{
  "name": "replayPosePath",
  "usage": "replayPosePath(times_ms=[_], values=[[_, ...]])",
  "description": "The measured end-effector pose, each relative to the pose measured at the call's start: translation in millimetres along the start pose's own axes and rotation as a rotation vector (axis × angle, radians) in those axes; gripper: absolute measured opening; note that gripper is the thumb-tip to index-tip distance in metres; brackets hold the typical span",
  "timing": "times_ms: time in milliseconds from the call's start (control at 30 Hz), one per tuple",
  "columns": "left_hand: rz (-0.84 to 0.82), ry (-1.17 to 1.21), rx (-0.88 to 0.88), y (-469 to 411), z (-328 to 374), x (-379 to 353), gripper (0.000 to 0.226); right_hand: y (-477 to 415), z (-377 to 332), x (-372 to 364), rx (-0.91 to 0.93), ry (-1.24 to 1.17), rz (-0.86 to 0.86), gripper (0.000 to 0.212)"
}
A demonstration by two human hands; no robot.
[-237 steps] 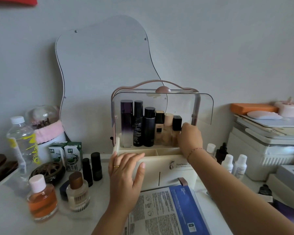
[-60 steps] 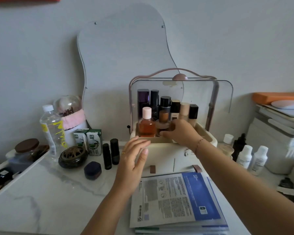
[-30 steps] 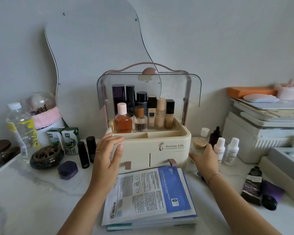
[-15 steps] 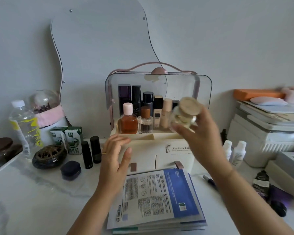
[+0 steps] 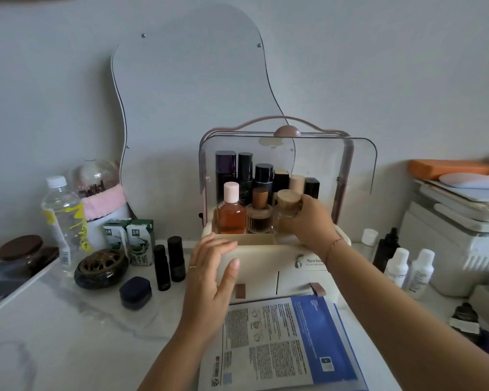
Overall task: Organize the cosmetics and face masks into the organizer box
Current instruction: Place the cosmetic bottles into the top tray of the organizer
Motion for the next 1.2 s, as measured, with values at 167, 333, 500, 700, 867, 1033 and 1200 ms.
replayPosePath(times_ms=[167,333,500,700,867,1033,1200], values=[[0.001,0.007,0.002,0.6,-0.9,0.1,0.036,-0.5,2.2,-1.7,-0.014,0.033,-0.012,0.044],[-0.007,0.016,0.0,-0.1,-2.6,0.6,0.039,14.5,1.1,7.0,0.021,0.055,0.003,0.039],[-0.002,0.011,0.005,1.1,-2.1,-0.1,0.04,64.1,5.6,29.4,0.17,0.005,0.157,0.052],[0.0,0.018,0.006,1.3,-2.8,-1.6,0.035,133.6,37.2,51.5,0.215,0.02,0.236,0.05],[0.004,0.006,0.001,1.3,-1.7,-2.7,0.042,152.1,85.5,77.3,0.04,-0.004,0.294,0.05],[-0.002,-0.002,0.033,2.2,-1.0,-3.6,0.042,164.2,115.6,86.0,-0.049,0.006,0.262,0.043],[0.004,0.0,0.052,2.5,1.1,-3.1,0.043,169.2,120.9,76.7,-0.039,-0.02,0.225,0.04]])
Point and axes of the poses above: each hand's wrist, its own y-axis away from the middle knuckle, its own x-axis out of the back of the hand, z = x × y, the point moved 4 cm from there along -y, towards the middle knuckle, and after that the axes turned 1 degree about x, right-handed, at the moved point
